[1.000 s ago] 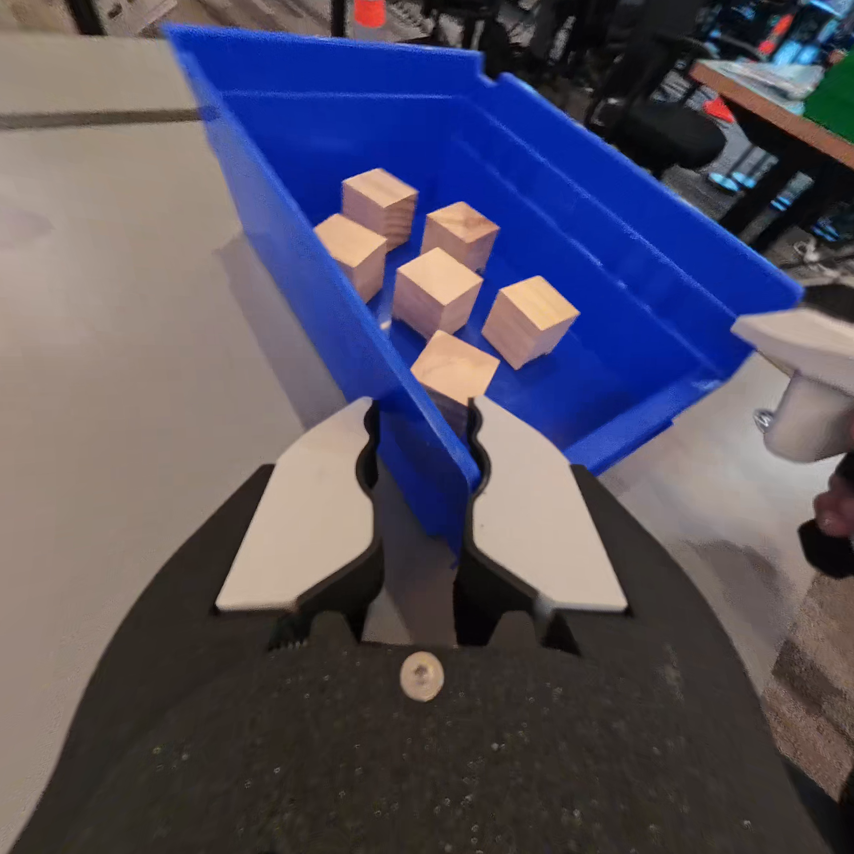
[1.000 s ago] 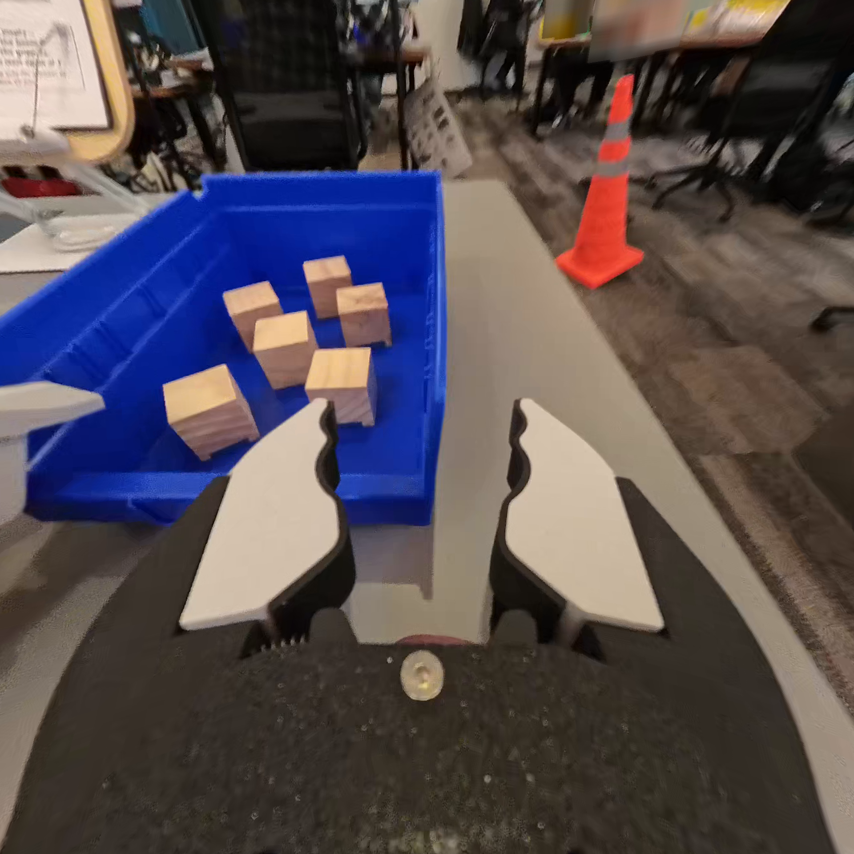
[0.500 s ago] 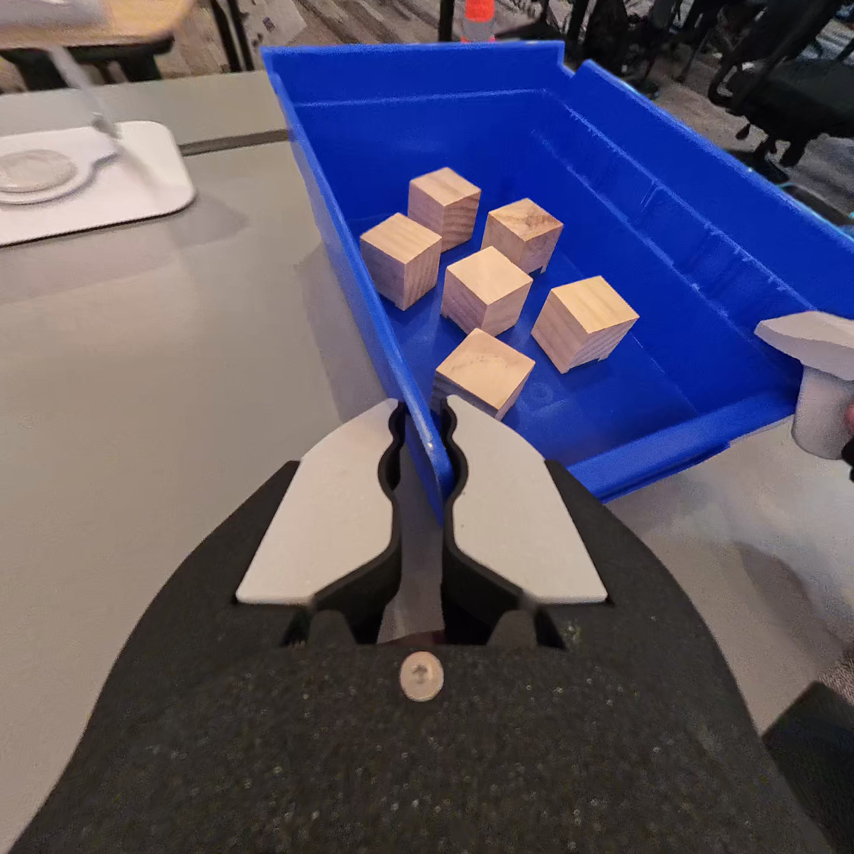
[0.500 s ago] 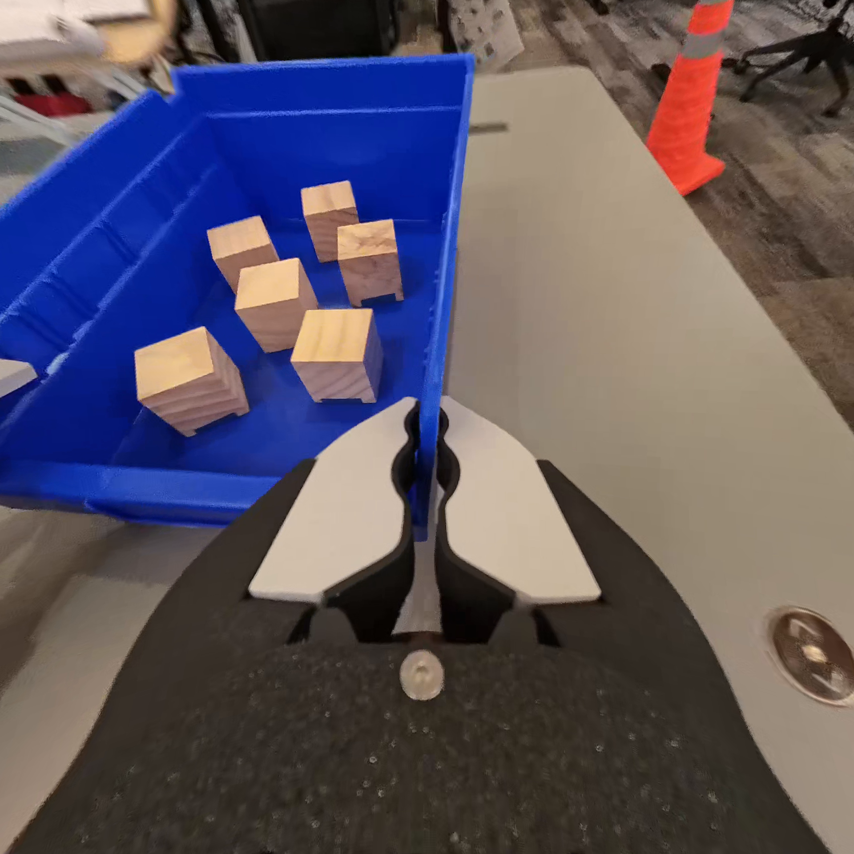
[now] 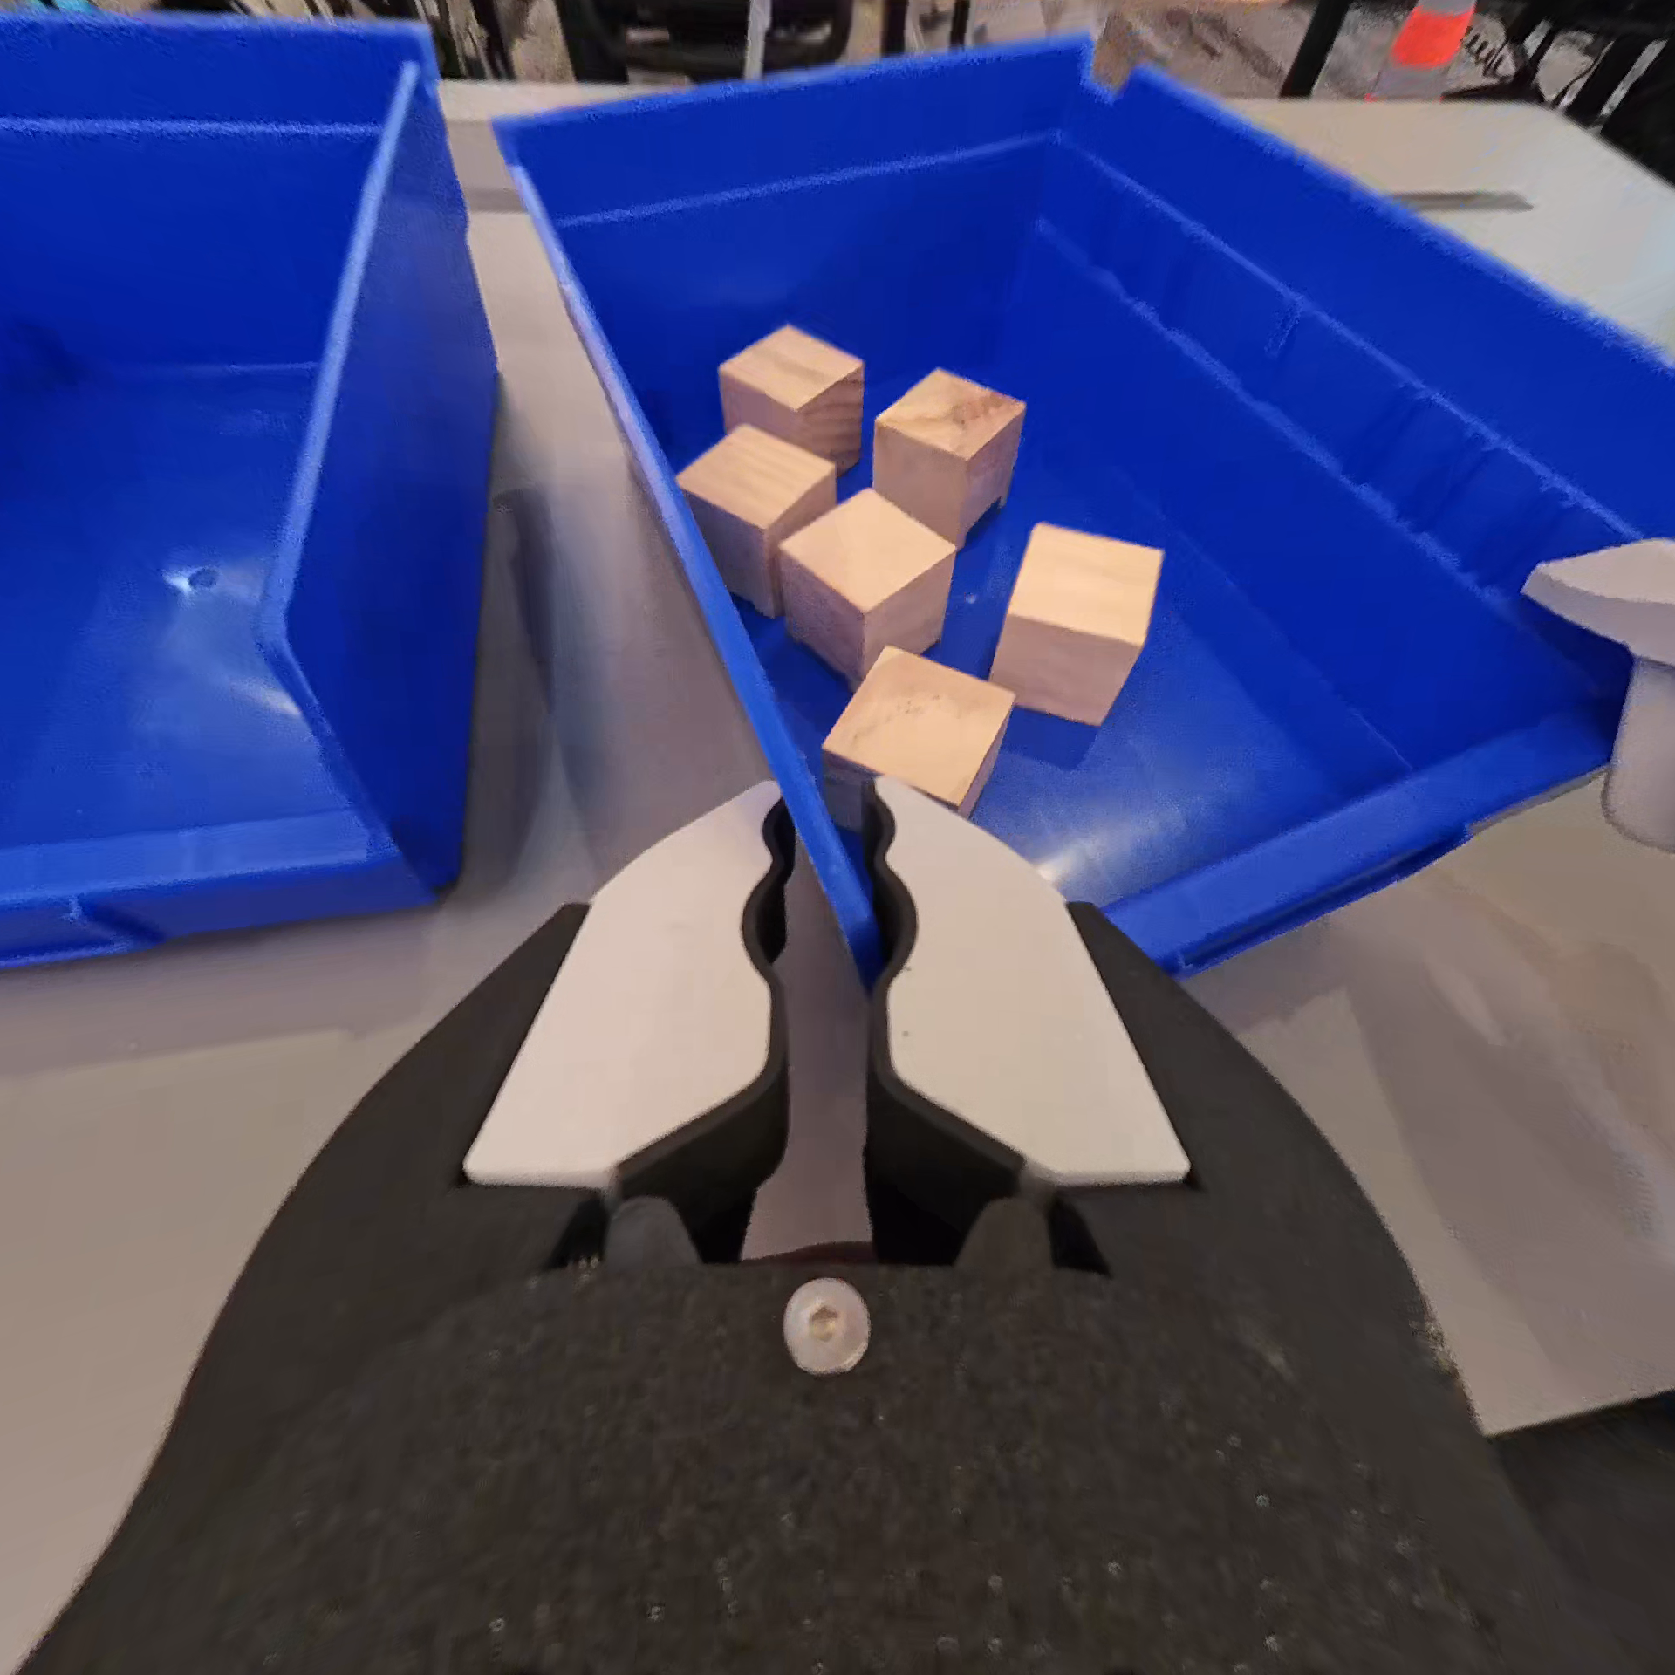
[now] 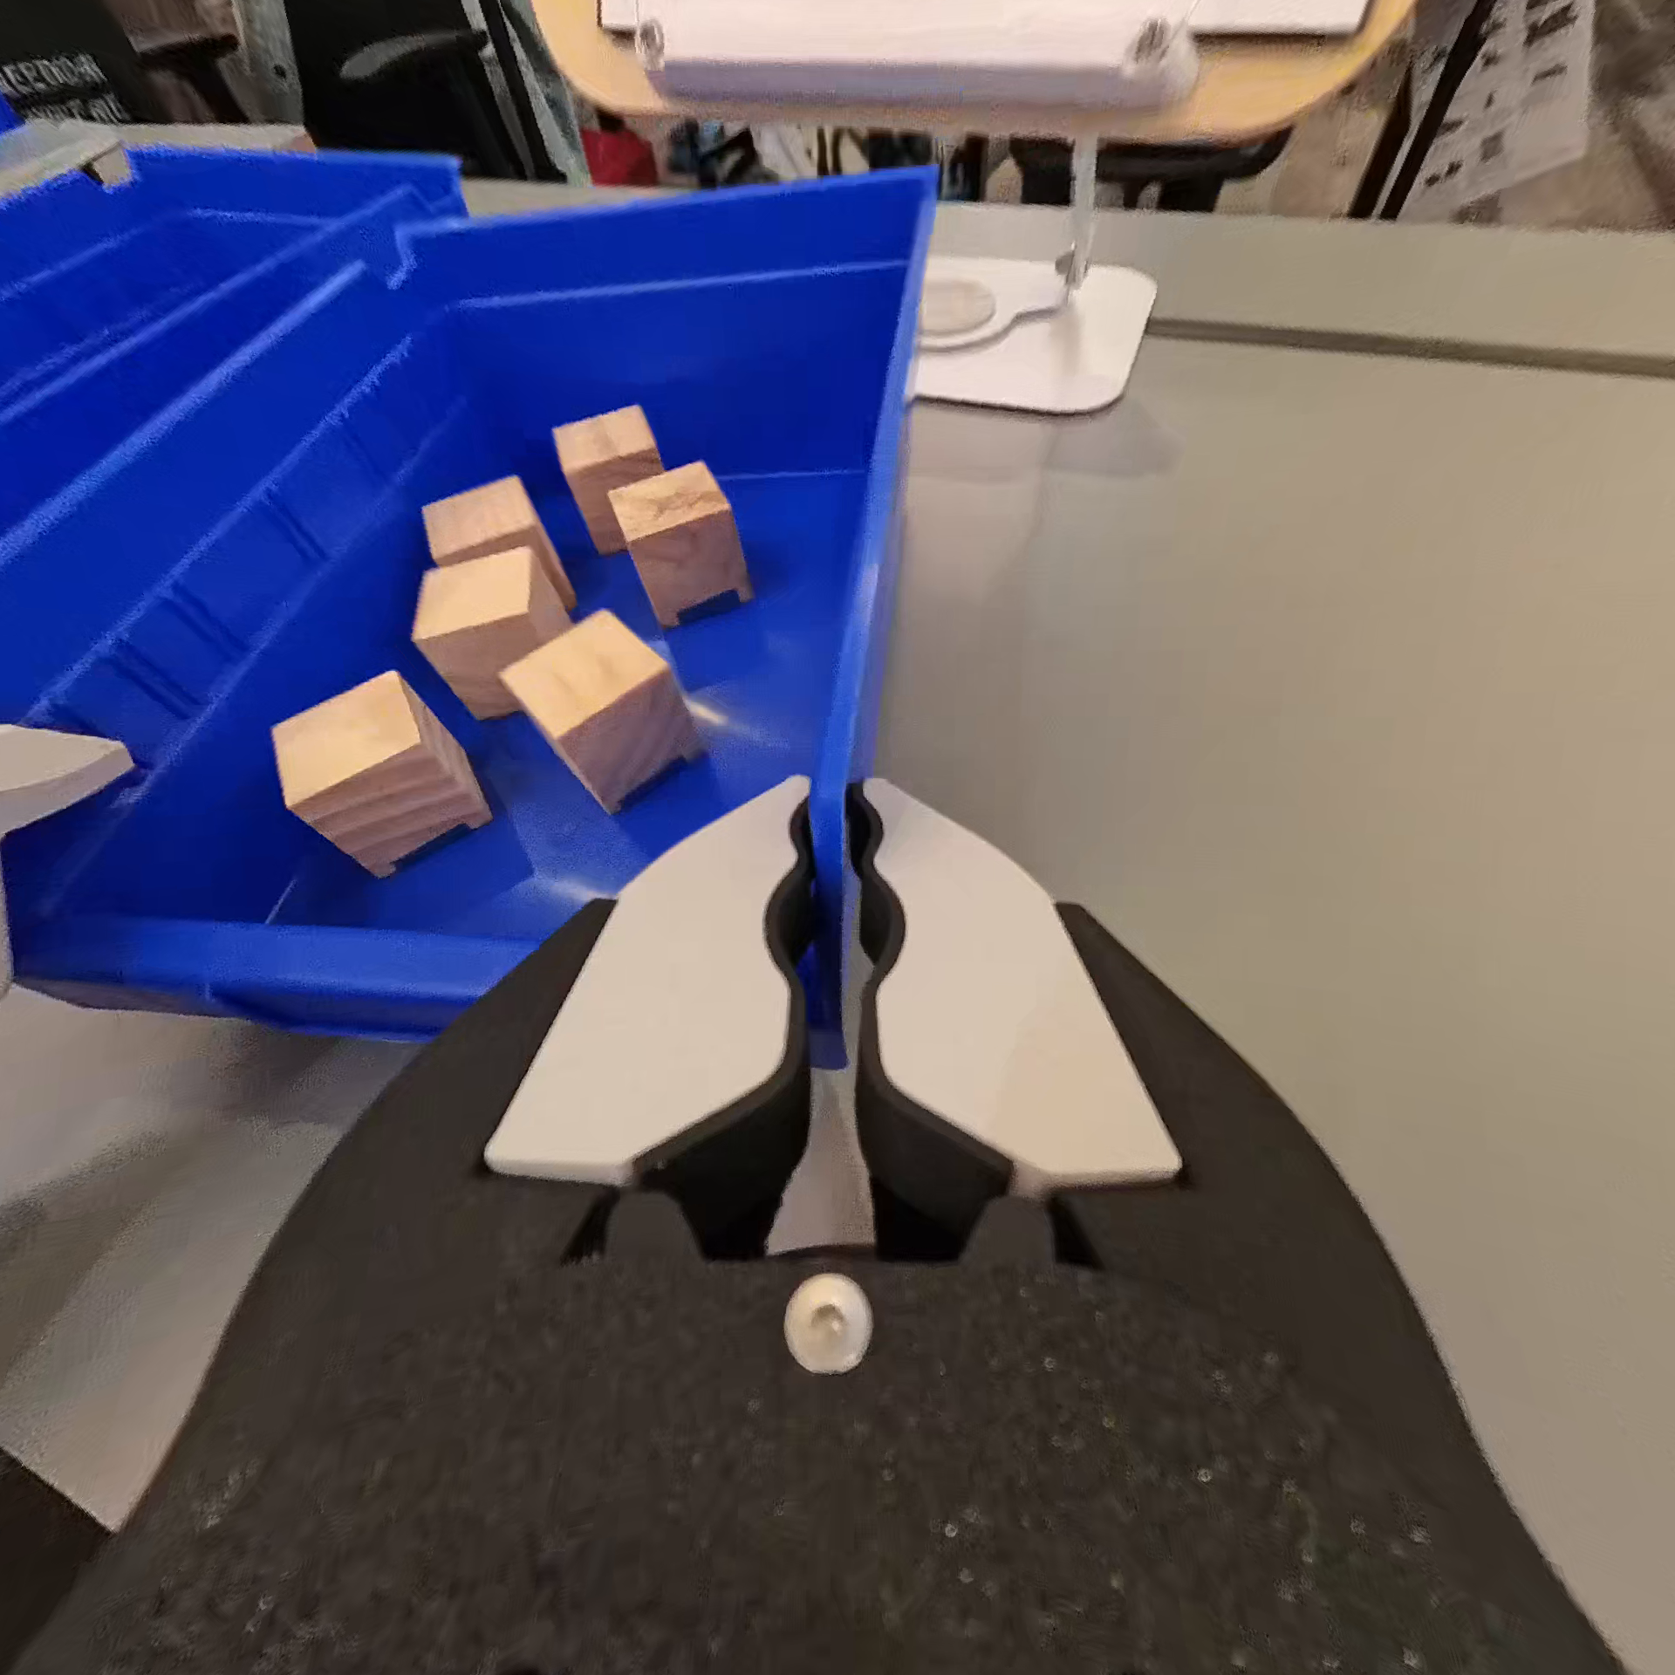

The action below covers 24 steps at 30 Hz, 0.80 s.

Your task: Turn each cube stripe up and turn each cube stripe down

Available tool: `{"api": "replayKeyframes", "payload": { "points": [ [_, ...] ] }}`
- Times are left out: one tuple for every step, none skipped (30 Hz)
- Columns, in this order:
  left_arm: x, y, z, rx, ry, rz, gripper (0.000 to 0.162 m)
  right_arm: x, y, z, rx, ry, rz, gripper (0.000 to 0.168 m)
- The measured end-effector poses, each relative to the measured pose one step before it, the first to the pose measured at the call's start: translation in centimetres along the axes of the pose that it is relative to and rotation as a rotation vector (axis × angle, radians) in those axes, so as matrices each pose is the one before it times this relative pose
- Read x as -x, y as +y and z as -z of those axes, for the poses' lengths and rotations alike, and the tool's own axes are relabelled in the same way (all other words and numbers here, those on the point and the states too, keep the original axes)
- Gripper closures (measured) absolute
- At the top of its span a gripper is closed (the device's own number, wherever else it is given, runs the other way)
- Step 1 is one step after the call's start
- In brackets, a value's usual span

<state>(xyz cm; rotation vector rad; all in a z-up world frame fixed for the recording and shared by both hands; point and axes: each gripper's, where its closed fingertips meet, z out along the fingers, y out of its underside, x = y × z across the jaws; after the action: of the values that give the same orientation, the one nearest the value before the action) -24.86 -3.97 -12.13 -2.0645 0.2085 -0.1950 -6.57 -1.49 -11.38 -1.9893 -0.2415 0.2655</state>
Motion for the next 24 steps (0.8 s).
{"api": "replayKeyframes", "payload": {
  "points": [
    [0.097,0.053,-0.107,-0.0027,-0.0001,-0.0143,0.150,0.026,0.383,-0.233,0.0084,0.0010,-0.0059,0.164],
    [0.022,0.082,-0.135,0.0015,-0.0051,-0.0142,0.150,-0.041,0.292,-0.147,-0.0007,-0.0009,-0.0054,0.164],
    [-0.066,0.068,-0.151,-0.0026,-0.0003,-0.0046,0.149,-0.128,0.297,-0.127,0.0010,-0.0007,-0.0082,0.164],
    [-0.211,-0.004,-0.156,-0.0111,0.0117,0.0015,0.147,-0.235,0.343,-0.153,0.0050,-0.0002,-0.0101,0.164],
    [-0.287,0.018,-0.068,-0.0089,0.0205,-0.0060,0.144,-0.187,0.138,-0.115,-0.0109,-0.0136,-0.0040,0.163],
    [-0.358,0.082,0.180,0.0014,0.0325,-0.0101,0.138,0.020,-0.078,0.111,-0.0216,-0.0353,0.0003,0.162],
    [-0.374,-0.039,0.607,0.0026,0.0410,0.0033,0.129,-0.071,-0.015,0.349,-0.0115,-0.0268,-0.0073,0.161],
    [-0.194,-0.404,1.092,-0.0205,0.0382,0.0185,0.111,-0.411,-0.119,0.605,-0.0161,0.0002,0.0035,0.149],
    [-0.046,-0.734,1.570,-0.0451,0.0413,0.0248,0.098,-0.425,-0.289,0.861,-0.0314,0.0047,0.0203,0.135],
    [0.353,-0.919,1.882,-0.0588,0.0273,0.0213,0.096,-0.232,-0.402,1.079,-0.0401,-0.0044,0.0311,0.131],
    [1.037,-0.923,1.991,-0.0545,-0.0049,0.0167,0.096,-0.016,-0.626,1.148,-0.0479,-0.0098,0.0274,0.130],
    [1.711,-0.743,1.911,-0.0376,-0.0301,0.0056,0.095,0.341,-0.760,1.093,-0.0517,-0.0248,0.0377,0.130],
    [2.295,-0.562,1.617,-0.0272,-0.0450,-0.0065,0.095,0.380,-0.592,0.945,-0.0390,-0.0137,0.0460,0.127],
    [2.768,-0.394,1.185,-0.0192,-0.0545,-0.0115,0.096,0.592,-0.428,0.762,-0.0291,-0.0141,0.0441,0.122],
    [3.071,-0.137,0.643,-0.0073,-0.0548,-0.0190,0.096,0.901,-0.169,0.594,-0.0171,-0.0269,0.0410,0.117],
    [2.963,0.160,0.033,0.0065,-0.0374,-0.0204,0.097,0.800,0.203,0.430,0.0020,-0.0134,0.0303,0.110],
    [2.625,0.543,-0.542,0.0329,-0.0177,-0.0040,0.096,0.803,0.302,0.253,0.0040,-0.0095,0.0163,0.101],
    [2.327,0.775,-0.973,0.0563,-0.0087,0.0136,0.093,0.895,0.284,0.137,-0.0028,-0.0167,0.0085,0.096],
    [2.268,0.647,-1.182,0.0608,-0.0215,0.0226,0.085,0.914,0.193,0.018,-0.0077,-0.0199,0.0027,0.094],
    [1.867,0.230,-1.242,0.0382,-0.0149,0.0147,0.081,1.021,0.004,-0.081,-0.0120,-0.0313,0.0000,0.092],
    [1.555,-0.095,-1.267,0.0117,-0.0169,0.0115,0.081,0.950,-0.093,-0.147,-0.0089,-0.0300,0.0073,0.093],
    [1.425,-0.307,-1.269,-0.0019,-0.0270,0.0029,0.082,0.634,-0.089,-0.154,0.0002,-0.0095,0.0164,0.094],
    [1.046,-0.327,-1.314,-0.0016,-0.0185,-0.0080,0.082,0.546,-0.054,-0.147,0.0018,-0.0028,0.0204,0.095],
    [0.754,-0.174,-1.319,0.0116,-0.0111,-0.0026,0.082,0.480,-0.040,-0.116,-0.0013,0.0033,0.0176,0.095]
  ]
}}
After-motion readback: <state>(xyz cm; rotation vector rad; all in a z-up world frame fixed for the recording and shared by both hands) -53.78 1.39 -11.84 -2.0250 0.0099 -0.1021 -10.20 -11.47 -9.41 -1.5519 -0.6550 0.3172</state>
